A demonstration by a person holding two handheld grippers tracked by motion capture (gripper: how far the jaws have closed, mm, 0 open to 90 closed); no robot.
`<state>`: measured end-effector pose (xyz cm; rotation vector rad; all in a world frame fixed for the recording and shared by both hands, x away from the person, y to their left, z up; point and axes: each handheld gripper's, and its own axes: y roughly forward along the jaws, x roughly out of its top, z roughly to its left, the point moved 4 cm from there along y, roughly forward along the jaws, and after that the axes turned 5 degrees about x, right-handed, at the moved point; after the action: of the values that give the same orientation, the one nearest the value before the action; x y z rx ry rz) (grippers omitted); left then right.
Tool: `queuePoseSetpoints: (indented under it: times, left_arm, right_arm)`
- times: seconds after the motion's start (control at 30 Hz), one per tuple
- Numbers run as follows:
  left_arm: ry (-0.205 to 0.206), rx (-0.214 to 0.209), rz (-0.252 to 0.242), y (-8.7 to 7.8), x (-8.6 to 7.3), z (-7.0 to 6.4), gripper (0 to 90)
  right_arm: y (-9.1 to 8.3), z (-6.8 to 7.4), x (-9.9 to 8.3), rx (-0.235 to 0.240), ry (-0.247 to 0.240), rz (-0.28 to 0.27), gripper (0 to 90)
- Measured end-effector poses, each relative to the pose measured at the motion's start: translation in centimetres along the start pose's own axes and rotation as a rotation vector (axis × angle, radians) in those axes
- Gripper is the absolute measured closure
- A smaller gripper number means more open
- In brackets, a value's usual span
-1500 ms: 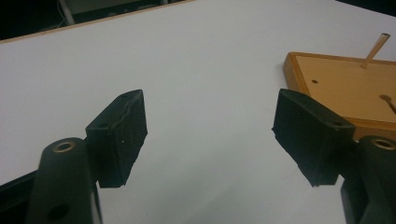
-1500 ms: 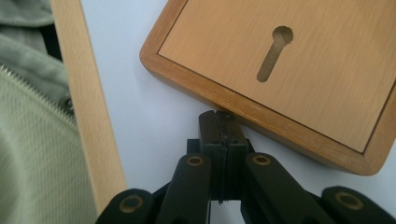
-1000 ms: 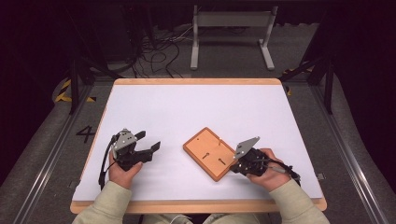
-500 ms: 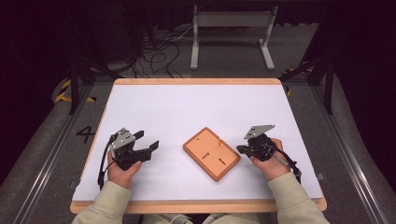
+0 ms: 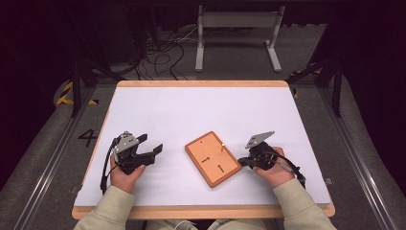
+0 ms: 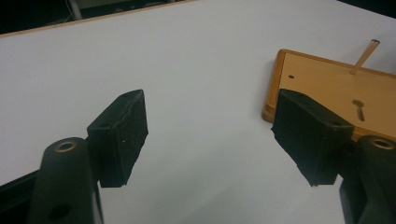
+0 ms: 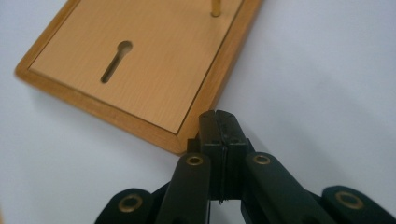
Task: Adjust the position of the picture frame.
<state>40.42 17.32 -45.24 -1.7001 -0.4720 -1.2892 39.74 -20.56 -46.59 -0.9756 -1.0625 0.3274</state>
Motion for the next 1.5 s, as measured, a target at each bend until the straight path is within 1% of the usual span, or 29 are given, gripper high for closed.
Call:
queuePoseSetpoints:
  times: [0.03, 0.07, 0.1, 0.23, 0.27, 0.3, 0.33, 0.4, 0.43, 0.5, 0.53, 0.6, 0.67, 0.73, 0.77, 0.8, 0.83, 0.87, 0.9, 0.97, 1.03, 1.13, 1.17, 1.23, 1.27, 1.33, 1.37, 1.43, 1.5]
  left_arm:
    - [-0.002, 0.002, 0.005, 0.0, 0.0, 0.1, 27.4]
    - [-0.002, 0.002, 0.005, 0.0, 0.0, 0.1, 28.4]
    - [-0.006, 0.004, 0.007, 0.0, 0.0, 0.1, 28.4]
    - [-0.038, -0.007, 0.034, 0.3, 0.0, 0.3, 32.4]
    - [-0.042, -0.009, 0.038, 0.4, 0.0, 0.3, 34.9]
    - [-0.042, -0.009, 0.038, 0.4, 0.0, 0.3, 36.4]
    - [-0.046, -0.006, 0.041, 0.4, 0.0, 0.3, 36.4]
    - [-0.05, -0.002, 0.047, 0.5, 0.1, 0.3, 40.2]
    - [-0.061, -0.004, 0.054, 0.5, 0.1, 0.3, 42.7]
    - [-0.072, -0.003, 0.071, 0.6, 0.2, 0.5, 49.2]
    - [-0.076, 0.002, 0.073, 0.7, 0.2, 0.5, 53.1]
    - [-0.08, 0.005, 0.084, 0.9, 0.3, 0.6, 57.9]
    - [-0.081, 0.014, 0.091, 1.0, 0.3, 0.7, 62.6]
    - [-0.104, 0.011, 0.099, 1.1, 0.5, 0.8, 70.0]
    - [-0.123, 0.001, 0.117, 1.2, 0.5, 0.8, 75.0]
    - [-0.136, -0.005, 0.134, 1.3, 0.6, 0.9, 81.5]
    - [-0.163, -0.015, 0.16, 1.5, 0.7, 1.1, 87.0]
    - [-0.175, -0.022, 0.176, 1.7, 0.9, 1.1, 89.9]
    - [-0.186, -0.023, 0.192, 1.9, 1.1, 1.1, 90.0]
    - [-0.182, -0.02, 0.222, 2.3, 1.4, 0.9, 90.0]
    - [-0.164, -0.016, 0.243, 2.9, 1.8, 0.7, 90.0]
    - [-0.15, -0.012, 0.273, 3.7, 2.3, 0.3, 90.0]
    - [-0.133, -0.01, 0.285, 4.1, 2.5, 0.2, 90.0]
    - [-0.125, -0.029, 0.332, 5.0, 2.7, -0.1, 90.0]
    - [-0.125, -0.029, 0.332, 5.0, 2.7, -0.1, 90.0]
    - [-0.113, -0.032, 0.383, 6.2, 2.8, -0.3, 90.0]
    - [-0.113, -0.032, 0.383, 6.2, 2.8, -0.3, 89.9]
    - [-0.104, -0.022, 0.398, 7.2, 3.0, -0.3, 90.0]
    - [-0.101, -0.022, 0.423, 8.0, 3.0, -0.4, 89.9]
  right_arm:
    - [0.2, 0.3, 0.1, 0.015, -0.004, 0.002, 90.0]
    - [0.2, 0.3, 0.1, 0.015, -0.004, 0.002, 90.0]
    - [0.5, 0.9, 0.4, 0.031, -0.012, 0.006, 90.0]
    - [1.4, 2.3, 1.1, 0.067, -0.058, 0.004, 90.0]
    - [1.7, 2.7, 1.4, 0.075, -0.066, 0.006, 90.0]
    - [1.7, 2.7, 1.4, 0.075, -0.066, 0.006, 90.0]
    - [1.9, 3.0, 1.5, 0.078, -0.078, 0.007, 90.0]
    - [2.7, 3.8, 2.0, 0.09, -0.108, 0.022, 90.0]
    - [3.2, 4.2, 2.1, 0.097, -0.119, 0.03, 90.0]
    - [3.9, 5.0, 2.7, 0.098, -0.158, 0.026, 90.0]
    - [4.3, 5.4, 3.0, 0.109, -0.177, 0.025, 90.0]
    - [4.8, 6.0, 3.4, 0.109, -0.197, 0.015, 90.0]
    - [5.0, 6.3, 3.7, 0.106, -0.205, 0.015, 90.0]
    - [5.0, 6.3, 3.7, 0.103, -0.204, 0.013, 90.0]
    - [4.9, 6.2, 3.7, 0.111, -0.201, 0.012, 90.0]
    - [4.7, 6.1, 3.6, 0.107, -0.2, 0.016, 90.0]
    - [4.5, 6.0, 3.5, 0.101, -0.2, 0.015, 90.0]
    - [4.1, 5.8, 3.4, 0.09, -0.194, 0.007, 90.0]
    - [3.6, 5.6, 3.3, 0.081, -0.184, -0.002, 90.0]
    - [2.6, 5.0, 3.1, 0.061, -0.166, -0.024, 90.0]
    - [1.4, 4.3, 2.8, 0.035, -0.139, -0.048, 90.0]
    - [-0.1, 3.2, 2.2, -0.001, -0.106, -0.077, 90.0]
    - [-0.4, 3.0, 2.0, -0.008, -0.094, -0.082, 90.0]
    - [-1.3, 2.4, 1.4, -0.028, -0.079, -0.091, 90.0]
    - [-1.3, 2.4, 1.4, -0.028, -0.079, -0.091, 90.0]
    - [-2.0, 1.8, 0.4, -0.046, -0.052, -0.093, 90.0]
    - [-2.0, 1.8, 0.4, -0.046, -0.052, -0.093, 90.0]
    - [-2.2, 1.5, -0.1, -0.054, -0.034, -0.093, 90.0]
    - [-2.3, 1.4, -0.5, -0.061, -0.024, -0.093, 90.0]
